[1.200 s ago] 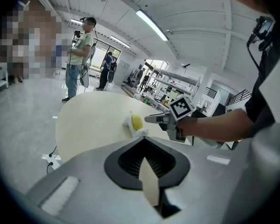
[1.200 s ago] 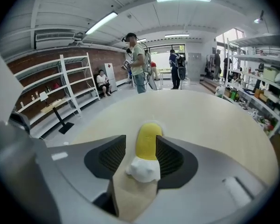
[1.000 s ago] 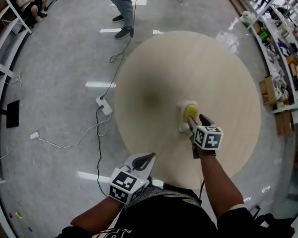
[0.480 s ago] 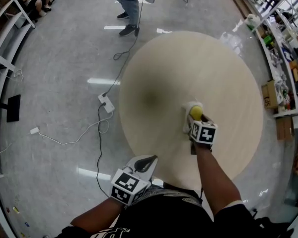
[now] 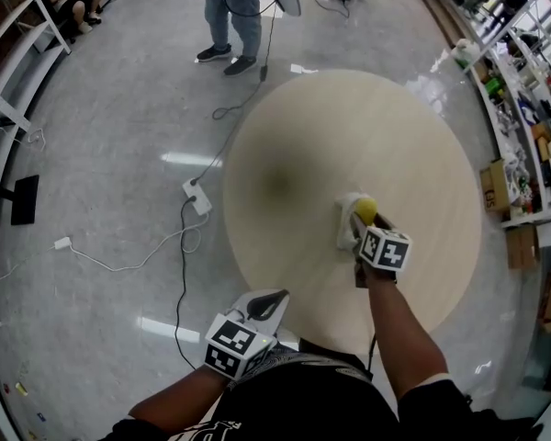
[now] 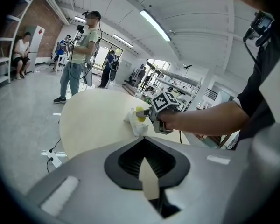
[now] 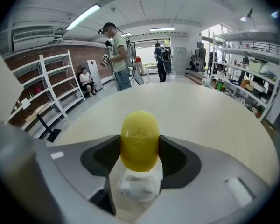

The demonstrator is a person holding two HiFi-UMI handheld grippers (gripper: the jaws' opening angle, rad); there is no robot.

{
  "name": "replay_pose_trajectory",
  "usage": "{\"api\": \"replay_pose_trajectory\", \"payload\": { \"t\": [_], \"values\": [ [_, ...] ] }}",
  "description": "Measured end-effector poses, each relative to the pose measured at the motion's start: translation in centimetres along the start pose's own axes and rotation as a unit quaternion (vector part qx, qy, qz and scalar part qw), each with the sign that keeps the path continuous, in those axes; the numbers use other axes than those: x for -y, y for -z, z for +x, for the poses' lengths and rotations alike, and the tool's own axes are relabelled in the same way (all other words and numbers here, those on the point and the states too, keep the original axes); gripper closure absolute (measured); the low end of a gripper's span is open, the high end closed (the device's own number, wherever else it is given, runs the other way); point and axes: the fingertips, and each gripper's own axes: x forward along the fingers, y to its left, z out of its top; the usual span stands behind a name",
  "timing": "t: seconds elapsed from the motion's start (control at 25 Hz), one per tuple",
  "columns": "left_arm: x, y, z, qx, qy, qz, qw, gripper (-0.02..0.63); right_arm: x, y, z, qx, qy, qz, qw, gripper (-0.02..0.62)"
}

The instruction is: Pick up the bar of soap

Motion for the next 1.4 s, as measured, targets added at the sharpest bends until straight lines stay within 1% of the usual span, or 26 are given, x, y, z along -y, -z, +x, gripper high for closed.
{"api": "replay_pose_trajectory", "payload": {
  "t": [0.16,0.36,0.52,0.64,0.76,0.88,0.92,1.0,1.08,1.12,1.24,1.4],
  "values": [
    [0.7,0.0,-0.1,0.005,0.004,0.009,0.9999,0.598,-1.3,-1.4,-2.8,0.028,-0.021,-0.004,0.999,0.333],
    [2.5,0.0,0.5,0.003,0.01,0.017,0.9998,0.598,-2.2,-2.6,-8.4,0.073,-0.057,0.005,0.996,0.333],
    [4.2,-1.7,0.5,0.026,0.003,0.044,0.9987,0.598,-3.4,-4.0,-14.2,0.124,-0.109,0.017,0.986,0.333],
    [5.7,-3.5,-0.4,0.057,-0.019,0.047,0.9971,0.598,-3.9,-4.1,-19.2,0.15,-0.161,0.03,0.975,0.333],
    [7.3,-4.3,-1.3,0.082,-0.047,0.05,0.9943,0.599,-4.2,-2.9,-23.9,0.16,-0.221,0.041,0.961,0.333],
    [9.9,-3.7,-1.5,0.094,-0.072,0.051,0.9916,0.598,-3.7,-0.4,-28.0,0.158,-0.274,0.05,0.947,0.333],
    [11.3,-3.2,-1.5,0.097,-0.074,0.046,0.9915,0.599,-3.2,0.5,-29.3,0.158,-0.288,0.05,0.943,0.333],
    [14.3,-2.0,-1.0,0.103,-0.066,0.024,0.9922,0.598,-2.1,1.9,-32.0,0.163,-0.313,0.05,0.934,0.333],
    [17.1,-0.8,-0.6,0.108,-0.059,0.001,0.9924,0.598,-0.9,2.9,-34.4,0.173,-0.333,0.052,0.925,0.333],
    [18.3,-0.2,-0.5,0.109,-0.061,-0.004,0.9921,0.598,-0.2,3.4,-35.5,0.177,-0.342,0.052,0.922,0.333],
    [22.4,1.1,-0.1,0.113,-0.076,0.0,0.9907,0.598,2.4,4.8,-38.6,0.187,-0.36,0.053,0.912,0.333],
    [27.0,2.3,-0.5,0.131,-0.095,0.014,0.9867,0.598,5.4,7.1,-41.5,0.19,-0.377,0.055,0.905,0.333]
  ]
}}
